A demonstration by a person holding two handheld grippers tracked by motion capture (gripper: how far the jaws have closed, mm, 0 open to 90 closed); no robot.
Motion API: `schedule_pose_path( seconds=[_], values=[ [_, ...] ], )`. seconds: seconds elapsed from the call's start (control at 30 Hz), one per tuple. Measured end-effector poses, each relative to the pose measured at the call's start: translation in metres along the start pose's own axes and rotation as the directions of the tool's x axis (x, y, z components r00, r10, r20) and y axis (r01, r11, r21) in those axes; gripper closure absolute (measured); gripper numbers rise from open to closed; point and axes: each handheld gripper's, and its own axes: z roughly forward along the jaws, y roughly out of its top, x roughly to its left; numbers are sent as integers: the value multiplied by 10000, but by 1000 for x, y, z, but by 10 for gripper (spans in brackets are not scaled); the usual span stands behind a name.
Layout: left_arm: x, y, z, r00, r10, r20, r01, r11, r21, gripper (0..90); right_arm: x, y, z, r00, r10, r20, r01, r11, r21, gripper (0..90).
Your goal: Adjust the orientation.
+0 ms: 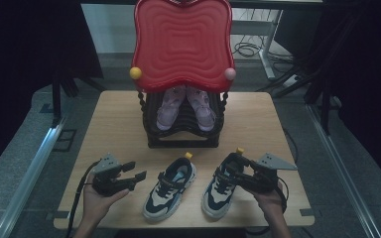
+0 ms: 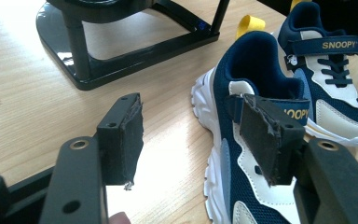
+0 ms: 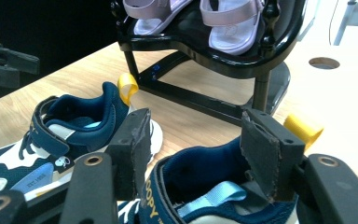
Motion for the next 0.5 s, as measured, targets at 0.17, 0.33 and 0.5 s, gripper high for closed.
schedule_pose_path(
  seconds=[0.17,0.33,0.5],
  values=[
    [-3,2,0,9999,98,100,-98,10000,-14,406,-2,-1,-3,9999,65,109,-65,10000,-26,437],
    [-9,2,2,9963,236,832,-251,9995,170,570,-4,1,-8,9996,147,260,-143,9998,-148,438],
    [-12,2,2,9937,333,1071,-374,9986,367,736,-5,2,-6,9996,142,248,-137,9998,-169,439]
  ],
)
